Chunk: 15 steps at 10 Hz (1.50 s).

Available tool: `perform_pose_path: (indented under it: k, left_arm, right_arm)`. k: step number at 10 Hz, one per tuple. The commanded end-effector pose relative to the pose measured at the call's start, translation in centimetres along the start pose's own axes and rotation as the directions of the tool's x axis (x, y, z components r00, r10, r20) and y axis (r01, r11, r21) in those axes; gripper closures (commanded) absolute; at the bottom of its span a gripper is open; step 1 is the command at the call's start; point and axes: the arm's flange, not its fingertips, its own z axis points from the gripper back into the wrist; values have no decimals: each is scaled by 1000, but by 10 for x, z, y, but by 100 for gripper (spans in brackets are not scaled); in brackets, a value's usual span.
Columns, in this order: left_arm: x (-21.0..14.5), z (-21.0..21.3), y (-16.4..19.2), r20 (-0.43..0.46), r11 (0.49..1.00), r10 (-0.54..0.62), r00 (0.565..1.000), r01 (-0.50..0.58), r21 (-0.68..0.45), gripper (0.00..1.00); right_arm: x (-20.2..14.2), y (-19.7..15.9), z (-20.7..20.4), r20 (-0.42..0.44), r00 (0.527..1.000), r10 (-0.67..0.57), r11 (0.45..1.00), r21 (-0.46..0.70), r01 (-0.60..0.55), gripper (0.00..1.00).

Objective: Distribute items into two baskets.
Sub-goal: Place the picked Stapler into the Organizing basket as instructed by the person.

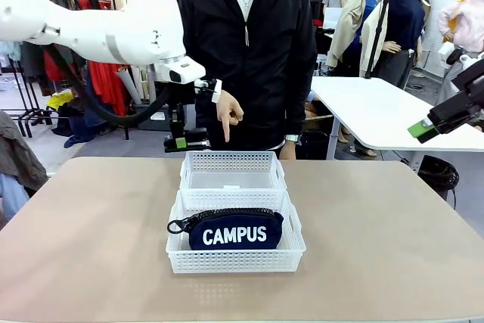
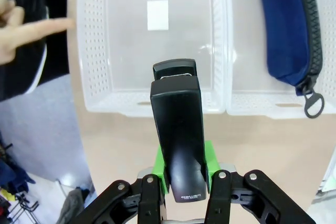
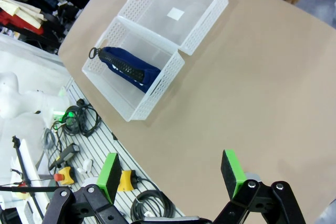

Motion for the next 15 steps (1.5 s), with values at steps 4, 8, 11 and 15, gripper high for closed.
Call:
perform_pose_path:
  k: [4, 8, 11, 15]
  left_arm:
    - [42, -26, 24, -16, 999, -43, 999, 43, 2, 100]
    - [72, -58, 42, -34, 997, -79, 996, 79, 21, 100]
    - [86, -84, 48, -35, 995, -101, 994, 102, 17, 100]
    - [96, -119, 52, -41, 988, -145, 989, 147, 44, 100]
  right_arm:
    - [1, 2, 0, 2, 1000, -8, 1000, 1, 8, 0]
    - [1, 2, 0, 2, 1000, -8, 1000, 1, 8, 0]
    - [1, 2, 0, 2, 1000, -8, 1000, 1, 8, 0]
    - [1, 2, 0, 2, 1000, -8, 1000, 1, 8, 0]
